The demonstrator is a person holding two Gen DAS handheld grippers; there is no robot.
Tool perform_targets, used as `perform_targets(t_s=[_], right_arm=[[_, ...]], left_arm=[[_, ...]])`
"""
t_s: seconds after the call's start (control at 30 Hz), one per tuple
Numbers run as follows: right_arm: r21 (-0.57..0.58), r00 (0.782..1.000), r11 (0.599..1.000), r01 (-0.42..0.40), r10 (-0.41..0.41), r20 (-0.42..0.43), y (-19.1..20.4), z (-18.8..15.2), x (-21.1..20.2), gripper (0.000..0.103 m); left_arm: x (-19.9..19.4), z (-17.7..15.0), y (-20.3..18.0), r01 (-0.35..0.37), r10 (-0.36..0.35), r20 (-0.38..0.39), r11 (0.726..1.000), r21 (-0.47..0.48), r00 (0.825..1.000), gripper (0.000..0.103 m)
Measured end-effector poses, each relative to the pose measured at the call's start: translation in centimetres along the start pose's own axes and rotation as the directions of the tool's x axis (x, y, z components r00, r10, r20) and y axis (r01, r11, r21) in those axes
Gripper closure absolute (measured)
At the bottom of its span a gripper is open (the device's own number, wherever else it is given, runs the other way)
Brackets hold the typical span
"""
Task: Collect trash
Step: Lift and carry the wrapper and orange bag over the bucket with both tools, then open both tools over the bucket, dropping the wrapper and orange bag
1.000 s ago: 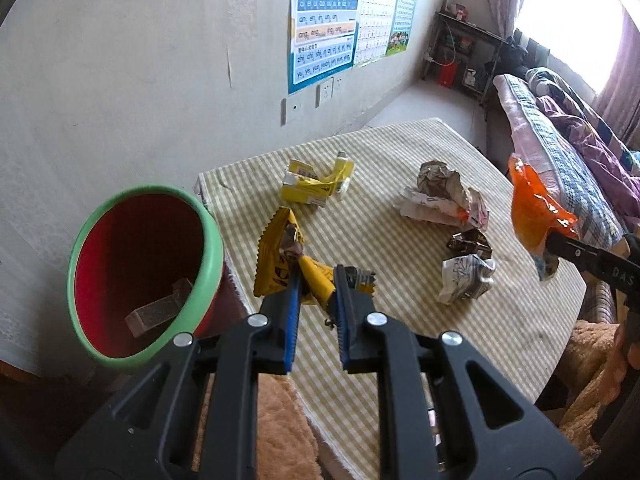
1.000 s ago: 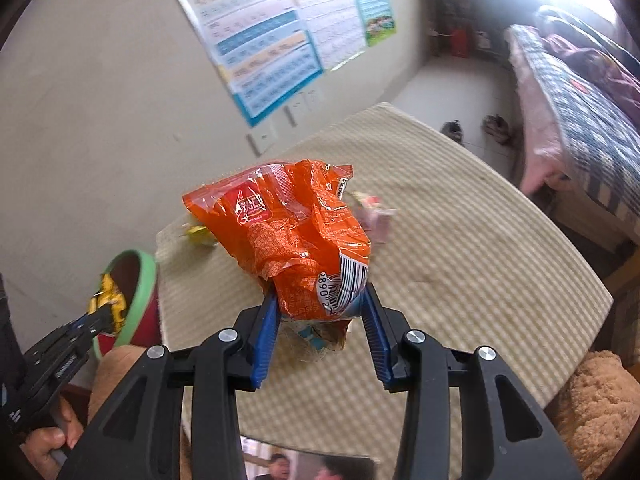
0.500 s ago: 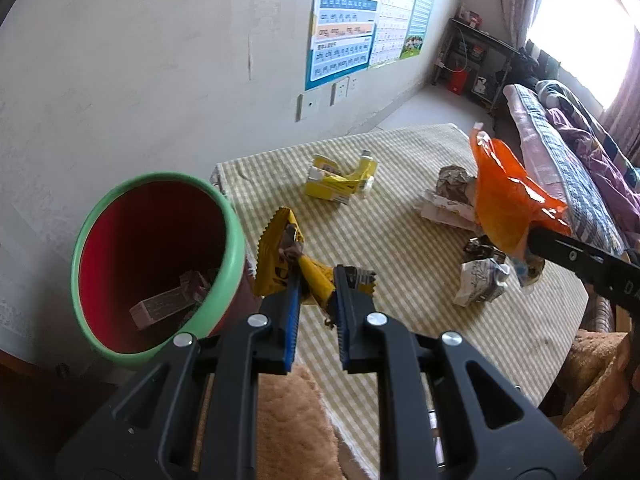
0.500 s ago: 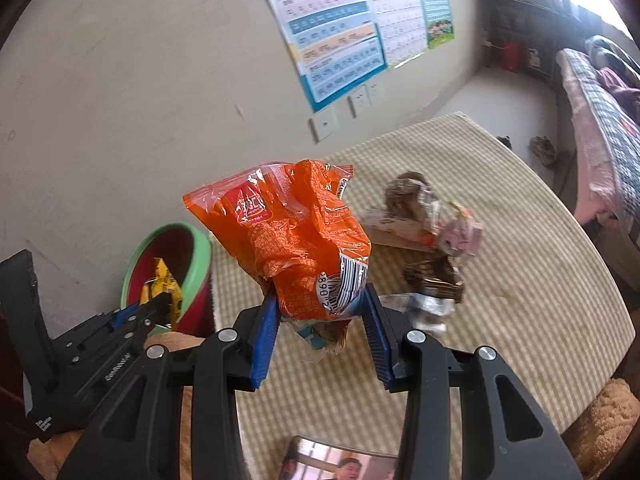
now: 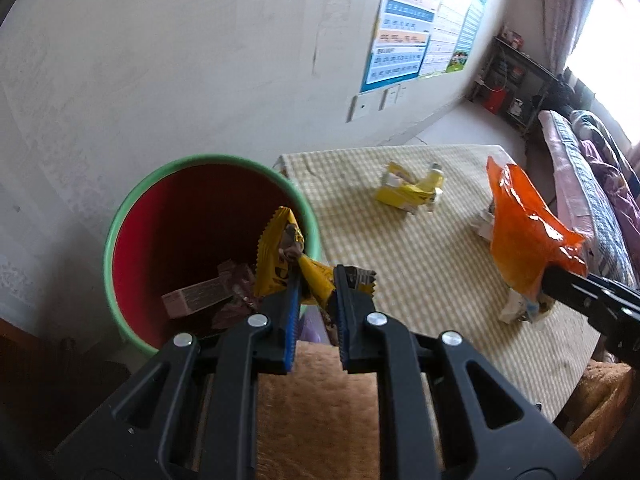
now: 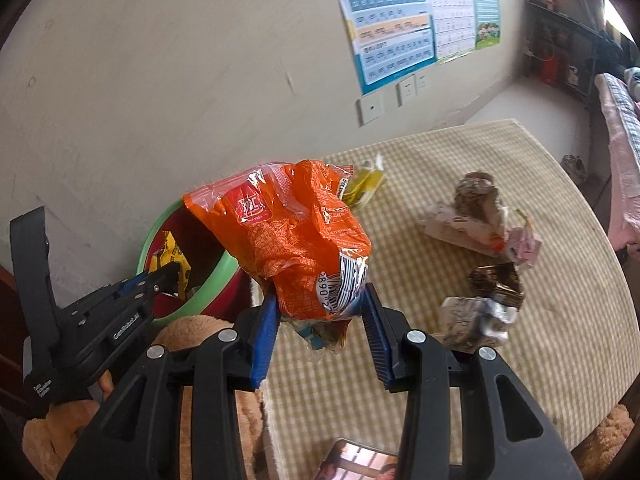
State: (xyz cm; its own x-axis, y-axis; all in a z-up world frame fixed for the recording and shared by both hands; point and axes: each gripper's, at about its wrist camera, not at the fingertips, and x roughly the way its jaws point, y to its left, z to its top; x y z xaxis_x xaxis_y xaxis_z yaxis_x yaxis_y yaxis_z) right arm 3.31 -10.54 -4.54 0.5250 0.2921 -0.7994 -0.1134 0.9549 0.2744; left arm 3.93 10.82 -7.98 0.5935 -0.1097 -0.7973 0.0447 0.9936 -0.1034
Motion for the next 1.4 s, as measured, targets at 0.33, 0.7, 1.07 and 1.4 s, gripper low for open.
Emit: perform_targets(t_s=[0.33, 0.7, 1.07, 1.4], right_arm=[[-0.041, 0.999, 0.999, -0.030, 0.029, -0.030, 2.6, 0.4, 1.6, 0.063], [-0.065, 0.996, 0.996, -0.058, 0.054, -0.067, 4.2, 0.5, 3.4, 0.063], [-0.063, 0.989, 0.992, -0.109, 0.102, -0.108, 5.8, 0.7, 5.5, 0.063], [-0.068, 0.983, 0.989, -0.131, 0.121, -0.135, 7.5, 1.3, 7.1, 0.062]], left_arm=[[0.6, -0.1, 1.5, -0.007, 0.007, -0.013, 0.999, -0.031, 1.000, 0.088], [1.4, -0.1, 4.0, -0.054, 0.052, -0.028, 0.995, -0.079, 0.998, 0.088], [1.9, -0.7, 7.4, -0.105, 0.099, -0.056, 0.985, -0.139, 0.994, 0.088], [2.6, -0.9, 8.4, -0.105, 0.095, -0.069, 0.983, -0.154, 0.993, 0.088]])
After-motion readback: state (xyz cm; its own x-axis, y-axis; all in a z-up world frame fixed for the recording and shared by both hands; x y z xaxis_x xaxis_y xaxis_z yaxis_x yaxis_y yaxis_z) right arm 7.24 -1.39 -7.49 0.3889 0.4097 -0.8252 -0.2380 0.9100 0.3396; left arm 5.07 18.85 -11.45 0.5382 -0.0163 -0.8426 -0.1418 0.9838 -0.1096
